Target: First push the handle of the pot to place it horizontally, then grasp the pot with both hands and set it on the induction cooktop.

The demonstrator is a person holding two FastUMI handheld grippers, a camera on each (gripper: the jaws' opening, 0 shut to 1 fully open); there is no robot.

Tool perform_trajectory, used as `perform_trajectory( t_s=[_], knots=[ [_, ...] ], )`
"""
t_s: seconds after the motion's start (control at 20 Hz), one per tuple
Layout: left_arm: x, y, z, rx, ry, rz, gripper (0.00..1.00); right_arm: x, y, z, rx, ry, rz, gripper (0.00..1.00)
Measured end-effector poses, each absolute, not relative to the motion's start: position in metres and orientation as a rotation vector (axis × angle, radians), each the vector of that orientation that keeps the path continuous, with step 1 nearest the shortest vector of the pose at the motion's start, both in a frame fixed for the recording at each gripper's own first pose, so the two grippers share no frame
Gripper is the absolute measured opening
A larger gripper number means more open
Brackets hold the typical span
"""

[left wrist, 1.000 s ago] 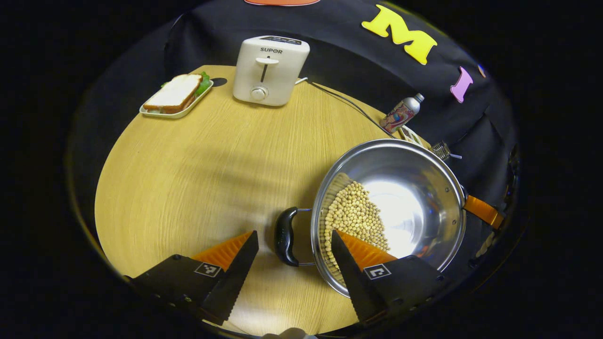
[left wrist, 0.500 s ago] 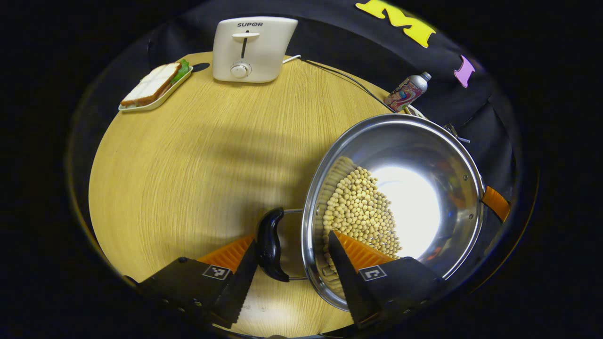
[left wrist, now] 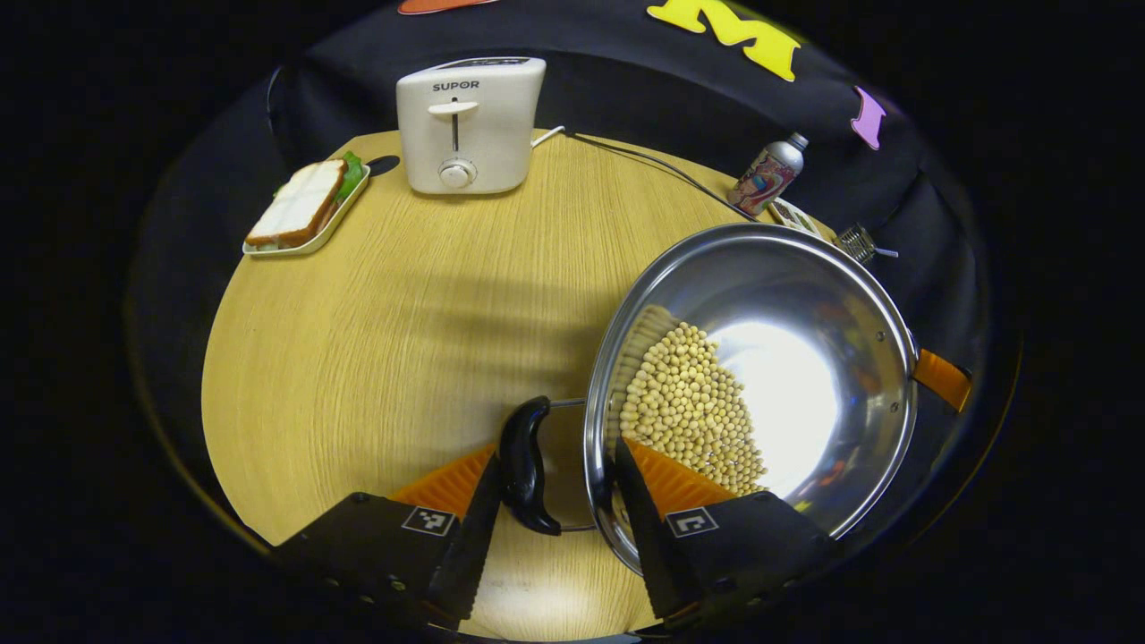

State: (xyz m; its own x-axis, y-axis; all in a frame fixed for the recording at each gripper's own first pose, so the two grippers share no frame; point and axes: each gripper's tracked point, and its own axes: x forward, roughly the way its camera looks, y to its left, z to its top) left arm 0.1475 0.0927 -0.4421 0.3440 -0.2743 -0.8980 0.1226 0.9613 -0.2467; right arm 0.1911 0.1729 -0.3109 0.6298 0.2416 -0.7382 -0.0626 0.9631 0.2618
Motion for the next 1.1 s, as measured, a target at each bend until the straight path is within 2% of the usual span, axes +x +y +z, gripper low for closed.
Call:
perform_trajectory(
  t_s=[0.1,0.15,0.2,0.25,0.3,0.35,0.4,0.55,0.6,0.65,0.7,0.75,0.8,0.85,0.9,0.95,1.0,1.05,1.1],
  knots=[
    [0.147,0.097,-0.435,-0.125,1.187,-0.266,0.7,0.192,0.169,-0.307,0.21,0.866,0.169,0.46],
    [0.147,0.099,-0.433,-0.123,1.184,-0.267,0.66,0.195,0.166,-0.306,0.205,0.853,0.175,0.45],
    [0.146,0.1,-0.431,-0.131,1.179,-0.265,0.76,0.195,0.164,-0.308,0.214,0.854,0.173,0.46],
    [0.149,0.099,-0.432,-0.128,1.179,-0.264,0.66,0.192,0.161,-0.308,0.234,0.865,0.175,0.46],
    [0.149,0.098,-0.433,-0.129,1.183,-0.272,0.66,0.195,0.161,-0.308,0.249,0.87,0.175,0.46],
    [0.148,0.098,-0.435,-0.141,1.193,-0.279,0.76,0.196,0.158,-0.305,0.234,0.858,0.176,0.48],
    [0.148,0.099,-0.437,-0.146,1.196,-0.283,0.66,0.198,0.154,-0.304,0.209,0.848,0.18,0.47],
    [0.15,0.098,-0.44,-0.148,1.195,-0.272,0.66,0.196,0.155,-0.302,0.233,0.851,0.187,0.46],
    [0.151,0.098,-0.438,-0.153,1.186,-0.273,0.77,0.196,0.154,-0.303,0.243,0.85,0.189,0.46],
    [0.154,0.097,-0.434,-0.164,1.172,-0.267,0.76,0.195,0.153,-0.305,0.261,0.856,0.187,0.48],
    [0.157,0.099,-0.429,-0.156,1.157,-0.277,0.64,0.194,0.15,-0.306,0.287,0.863,0.186,0.48],
    [0.157,0.099,-0.426,-0.148,1.15,-0.283,0.61,0.194,0.148,-0.307,0.313,0.869,0.188,0.48],
    [0.158,0.099,-0.424,-0.14,1.148,-0.285,0.72,0.193,0.147,-0.307,0.321,0.871,0.196,0.48],
    [0.157,0.098,-0.424,-0.14,1.155,-0.283,0.61,0.192,0.145,-0.306,0.32,0.867,0.2,0.48],
    [0.158,0.097,-0.424,-0.143,1.154,-0.282,0.72,0.193,0.141,-0.306,0.312,0.863,0.199,0.46],
    [0.156,0.097,-0.425,-0.143,1.162,-0.282,0.51,0.192,0.137,-0.304,0.306,0.853,0.201,0.47],
    [0.157,0.097,-0.424,-0.143,1.163,-0.28,0.61,0.193,0.133,-0.303,0.307,0.846,0.204,0.48],
    [0.158,0.097,-0.423,-0.14,1.158,-0.285,0.61,0.192,0.129,-0.303,0.322,0.844,0.203,0.46],
    [0.158,0.096,-0.421,-0.135,1.155,-0.295,0.61,0.192,0.123,-0.303,0.336,0.842,0.2,0.48]
  ],
)
